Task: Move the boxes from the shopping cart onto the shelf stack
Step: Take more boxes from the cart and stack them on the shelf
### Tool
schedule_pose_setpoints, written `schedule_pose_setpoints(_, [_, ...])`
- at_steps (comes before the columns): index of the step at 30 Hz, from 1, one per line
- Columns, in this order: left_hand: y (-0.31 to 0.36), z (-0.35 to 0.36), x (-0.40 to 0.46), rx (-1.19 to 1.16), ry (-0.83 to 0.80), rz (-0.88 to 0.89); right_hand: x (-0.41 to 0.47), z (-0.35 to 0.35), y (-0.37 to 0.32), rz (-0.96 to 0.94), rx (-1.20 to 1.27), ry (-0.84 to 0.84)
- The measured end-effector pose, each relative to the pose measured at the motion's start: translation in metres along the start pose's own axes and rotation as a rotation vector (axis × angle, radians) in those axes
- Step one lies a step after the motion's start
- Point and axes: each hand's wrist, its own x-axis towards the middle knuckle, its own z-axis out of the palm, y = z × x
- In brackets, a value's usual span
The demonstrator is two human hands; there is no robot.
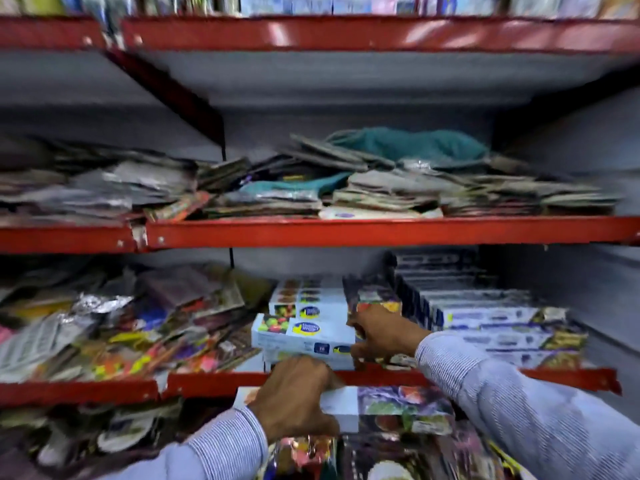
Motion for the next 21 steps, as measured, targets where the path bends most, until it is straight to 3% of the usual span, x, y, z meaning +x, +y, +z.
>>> schedule_pose_setpoints(8, [-0.024,0.009,0.047,-0.157,-0.089,-0.023,0.046,0.01,0.035,0.058,0.051,-0.046])
schedule_pose_setpoints(21, [-0.045,0.018,0.072,-0.059,-0.05,-0.017,0.088,0.034,0.05,0.033,0.048,0.063])
